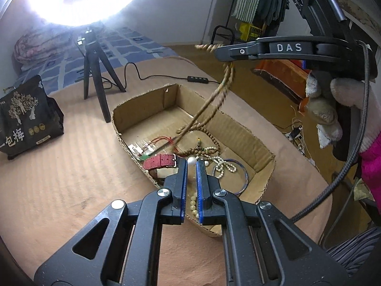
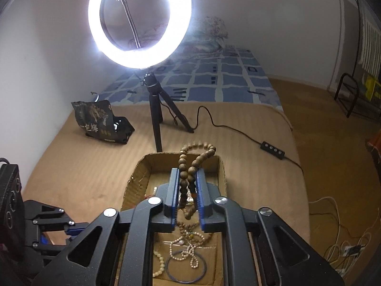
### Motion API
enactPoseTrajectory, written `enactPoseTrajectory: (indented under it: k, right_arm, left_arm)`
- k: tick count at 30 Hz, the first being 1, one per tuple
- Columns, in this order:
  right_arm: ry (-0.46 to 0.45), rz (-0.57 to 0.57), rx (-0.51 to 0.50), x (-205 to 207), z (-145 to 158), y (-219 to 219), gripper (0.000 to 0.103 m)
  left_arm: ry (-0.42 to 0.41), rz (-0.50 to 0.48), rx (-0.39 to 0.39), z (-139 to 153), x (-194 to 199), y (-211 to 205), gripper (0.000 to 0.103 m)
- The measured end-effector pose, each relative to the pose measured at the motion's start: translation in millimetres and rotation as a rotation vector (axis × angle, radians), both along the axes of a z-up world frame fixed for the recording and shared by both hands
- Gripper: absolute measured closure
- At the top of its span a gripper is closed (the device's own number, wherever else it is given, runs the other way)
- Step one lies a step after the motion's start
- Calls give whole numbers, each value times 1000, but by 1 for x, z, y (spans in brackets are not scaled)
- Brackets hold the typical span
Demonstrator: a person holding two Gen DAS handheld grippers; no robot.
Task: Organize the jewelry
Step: 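Open the right tool to drop the mala into the box while the left tool releases the earring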
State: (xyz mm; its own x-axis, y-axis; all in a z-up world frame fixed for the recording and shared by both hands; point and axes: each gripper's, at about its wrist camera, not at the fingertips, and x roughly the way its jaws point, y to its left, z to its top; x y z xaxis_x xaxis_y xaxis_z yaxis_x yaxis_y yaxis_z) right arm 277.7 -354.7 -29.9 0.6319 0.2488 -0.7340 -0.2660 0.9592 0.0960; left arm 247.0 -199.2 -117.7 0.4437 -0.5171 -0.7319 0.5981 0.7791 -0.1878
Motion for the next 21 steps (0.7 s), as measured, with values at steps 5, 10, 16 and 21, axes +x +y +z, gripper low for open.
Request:
enactPoseTrajectory:
  k: [5, 10, 16, 21]
  right_arm:
    - [-18, -14, 19, -9, 5, -2, 52]
    - [-23, -26, 38, -19, 11, -1, 52]
    - [-40, -27, 50, -40, 25, 5, 52]
    - [-73, -26, 48, -64, 47, 9, 52]
  left_arm:
    - [-3, 6, 12, -1, -3, -1, 82]
    - [-14, 22, 5, 7, -10, 5, 80]
    - [-39, 38, 6, 22, -27, 13, 80]
    - [-67, 65, 7, 38, -42, 23, 80]
